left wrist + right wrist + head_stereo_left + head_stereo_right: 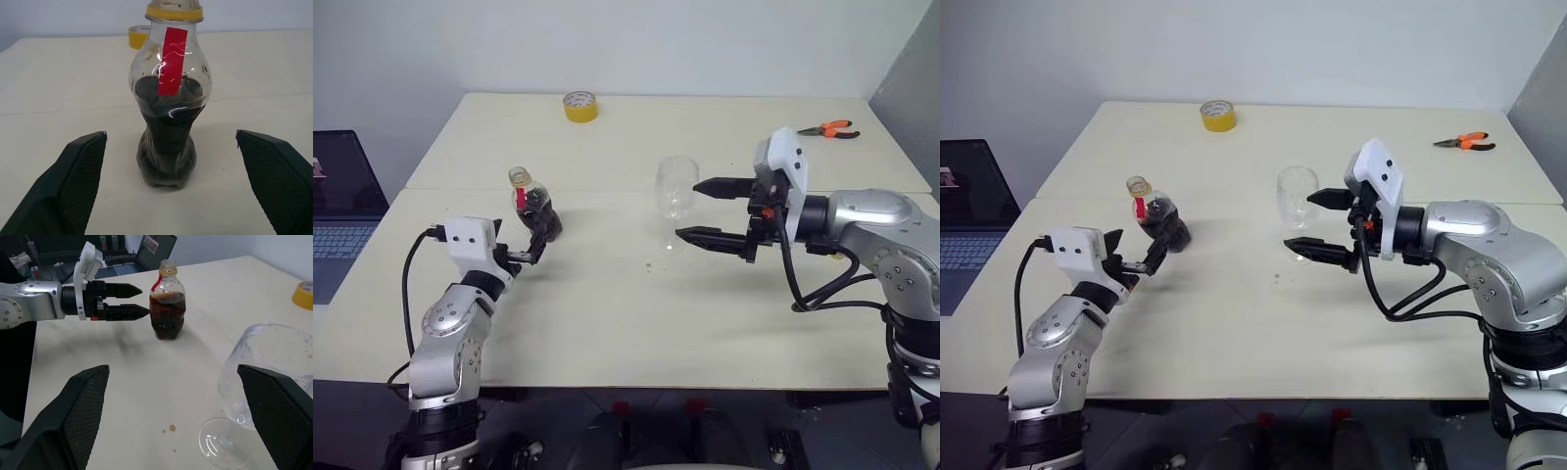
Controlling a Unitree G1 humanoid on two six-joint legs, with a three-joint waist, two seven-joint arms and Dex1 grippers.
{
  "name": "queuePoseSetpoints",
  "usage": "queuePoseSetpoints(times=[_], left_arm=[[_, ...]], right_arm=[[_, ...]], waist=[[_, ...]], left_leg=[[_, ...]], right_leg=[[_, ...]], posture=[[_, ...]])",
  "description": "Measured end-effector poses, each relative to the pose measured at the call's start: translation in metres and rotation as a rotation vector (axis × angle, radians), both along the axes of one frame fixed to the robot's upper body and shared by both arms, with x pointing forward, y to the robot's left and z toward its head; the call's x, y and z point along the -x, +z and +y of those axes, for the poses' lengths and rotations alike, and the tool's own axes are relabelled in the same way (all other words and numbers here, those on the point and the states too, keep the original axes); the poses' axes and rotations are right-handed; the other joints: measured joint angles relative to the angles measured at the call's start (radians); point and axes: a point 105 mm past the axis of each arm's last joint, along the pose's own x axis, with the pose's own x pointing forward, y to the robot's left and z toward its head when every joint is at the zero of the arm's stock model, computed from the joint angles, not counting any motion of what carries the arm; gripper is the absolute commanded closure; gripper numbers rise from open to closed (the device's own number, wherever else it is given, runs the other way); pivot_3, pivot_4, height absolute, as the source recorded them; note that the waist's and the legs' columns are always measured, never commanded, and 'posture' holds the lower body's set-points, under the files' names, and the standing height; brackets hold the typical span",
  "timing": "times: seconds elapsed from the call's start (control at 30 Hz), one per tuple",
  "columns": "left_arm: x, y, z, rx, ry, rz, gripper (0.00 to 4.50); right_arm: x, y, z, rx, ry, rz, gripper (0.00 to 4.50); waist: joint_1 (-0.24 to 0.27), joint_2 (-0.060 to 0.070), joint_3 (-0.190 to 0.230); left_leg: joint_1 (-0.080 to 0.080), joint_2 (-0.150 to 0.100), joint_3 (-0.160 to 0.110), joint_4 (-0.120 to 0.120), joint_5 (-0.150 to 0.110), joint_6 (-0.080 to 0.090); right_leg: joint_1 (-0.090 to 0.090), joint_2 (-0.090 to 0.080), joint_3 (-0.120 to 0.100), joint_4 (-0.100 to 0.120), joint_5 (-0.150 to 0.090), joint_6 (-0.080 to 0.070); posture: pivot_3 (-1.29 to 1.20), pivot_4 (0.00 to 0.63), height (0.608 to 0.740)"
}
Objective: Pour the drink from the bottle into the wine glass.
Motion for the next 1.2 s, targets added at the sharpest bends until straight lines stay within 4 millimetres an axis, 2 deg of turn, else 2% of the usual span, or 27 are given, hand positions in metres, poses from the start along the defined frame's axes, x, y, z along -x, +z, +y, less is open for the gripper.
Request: queuePoseSetpoints(times=[0.2, 0.6, 0.7, 1.0, 1.07, 1.2], left_arm=[[-0.015, -0.003, 0.003, -0.015, -0.013, 0.034, 0.00], [-0.043, -0.006, -0.007, -0.035, -0.079, 0.061, 0.00], [-0.046, -0.003, -0.009, -0.039, -0.096, 0.048, 0.59], [-0.049, -0.001, -0.014, -0.056, -0.117, 0.031, 3.49], [-0.049, -0.001, -0.014, -0.057, -0.114, 0.031, 3.66], [-0.051, 0.009, -0.016, -0.060, -0.104, 0.015, 3.69]], right_arm=[[0.000, 0.003, 0.002, 0.002, 0.006, -0.013, 0.02], [0.000, 0.004, 0.002, 0.013, 0.007, -0.019, 0.02], [0.000, 0.004, 0.002, 0.014, 0.005, -0.020, 0.00], [-0.004, 0.004, 0.000, 0.028, -0.027, -0.036, 0.00], [-0.004, 0.004, 0.000, 0.033, -0.032, -0.037, 0.00], [-0.006, 0.004, -0.007, 0.056, -0.052, -0.042, 0.00]], waist=[[0.000, 0.000, 0.000], [-0.002, 0.000, 0.000], [-0.002, 0.000, 0.000], [-0.004, 0.000, 0.000], [-0.004, 0.000, 0.000], [-0.005, -0.001, 0.001]], left_leg=[[0.000, 0.000, 0.000, 0.000, 0.000, 0.000], [-0.004, 0.000, -0.001, 0.001, 0.000, 0.000], [-0.004, 0.000, -0.001, 0.002, 0.000, 0.000], [-0.004, 0.000, -0.001, 0.002, 0.000, 0.000], [-0.004, 0.000, -0.001, 0.002, 0.000, 0.000], [-0.007, -0.001, -0.002, 0.003, 0.000, 0.000]], right_leg=[[0.000, 0.000, 0.000, 0.000, 0.000, 0.000], [-0.002, 0.000, -0.001, 0.000, 0.000, 0.000], [-0.002, 0.000, -0.001, 0.000, 0.000, 0.000], [-0.002, 0.000, -0.002, 0.001, 0.000, 0.000], [-0.002, 0.000, -0.001, 0.001, 0.000, 0.000], [-0.004, 0.000, -0.002, 0.001, 0.000, 0.000]], posture=[[0.00, 0.150, 0.740], [0.00, 0.150, 0.740], [0.00, 0.150, 0.740], [0.00, 0.150, 0.740], [0.00, 0.150, 0.740], [0.00, 0.150, 0.740]])
